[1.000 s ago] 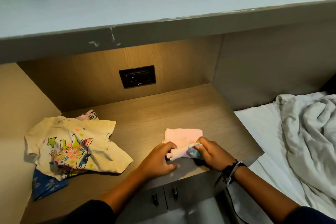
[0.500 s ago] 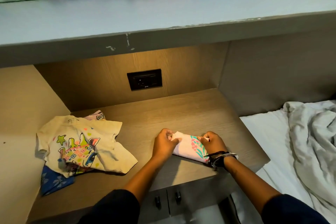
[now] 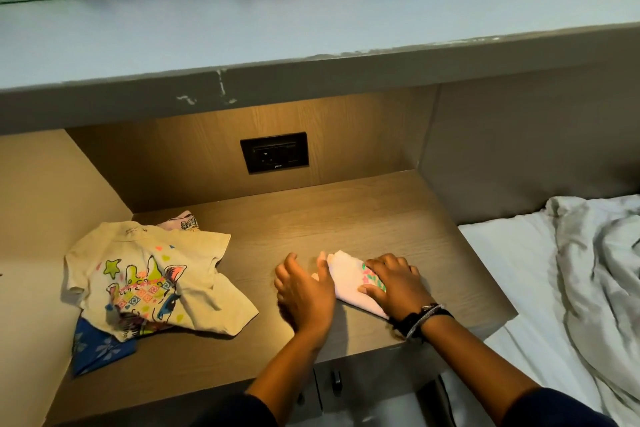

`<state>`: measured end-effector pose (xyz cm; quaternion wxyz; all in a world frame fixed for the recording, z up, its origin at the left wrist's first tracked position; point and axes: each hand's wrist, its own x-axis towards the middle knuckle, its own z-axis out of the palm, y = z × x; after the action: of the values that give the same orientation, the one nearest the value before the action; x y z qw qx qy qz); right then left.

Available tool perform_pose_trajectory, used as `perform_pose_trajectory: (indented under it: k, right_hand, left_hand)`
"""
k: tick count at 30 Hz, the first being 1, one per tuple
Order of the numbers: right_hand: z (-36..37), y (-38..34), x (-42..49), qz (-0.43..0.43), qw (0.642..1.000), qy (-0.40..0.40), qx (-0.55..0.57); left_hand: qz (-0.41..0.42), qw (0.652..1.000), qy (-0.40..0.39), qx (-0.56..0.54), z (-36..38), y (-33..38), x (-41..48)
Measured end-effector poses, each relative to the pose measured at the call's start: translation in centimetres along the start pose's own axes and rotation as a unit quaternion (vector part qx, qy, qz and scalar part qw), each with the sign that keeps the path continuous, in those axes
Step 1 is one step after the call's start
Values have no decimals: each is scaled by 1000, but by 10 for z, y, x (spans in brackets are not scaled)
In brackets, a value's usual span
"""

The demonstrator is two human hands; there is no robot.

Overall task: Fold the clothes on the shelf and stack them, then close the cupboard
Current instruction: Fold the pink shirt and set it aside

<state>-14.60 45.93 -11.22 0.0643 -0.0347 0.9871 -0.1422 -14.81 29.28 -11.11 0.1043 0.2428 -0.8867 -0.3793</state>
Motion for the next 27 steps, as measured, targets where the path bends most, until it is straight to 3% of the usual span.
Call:
perform_pose_trajectory:
  k: [2,4,9,16,21,24,25,27]
  right_hand:
    - [-2,-3,2,55,996,-12,71]
    - [-8,-4,6,125,978,-42,163]
    - [-15,-1,12,178,936,-125,278]
    - [-30,26,-7,209,857,-102,459]
    - [-55,79,-20,215,806,-52,549]
    - [-60,108,-28,236,833,-10,500]
    - [-58,116,-30,240,855,13,460]
    - [-51,128,-33,233,901,46,362]
  left_hand:
    - [-123,988,-48,-82,-8,6,-13]
    - [-214,954,-134,-161,-4,10,-22]
    - [-301,887,-254,-241,7,28,-10]
    - [-216,865,-369,-262,22,53,-18]
    - [-193,809,-458,-314,51,84,-38]
    - [-159,820,-461,-300,82,100,-53]
    - [-132,836,-452,-281,92,104,-59]
    - [-34,900,-394,-182,109,112,-68]
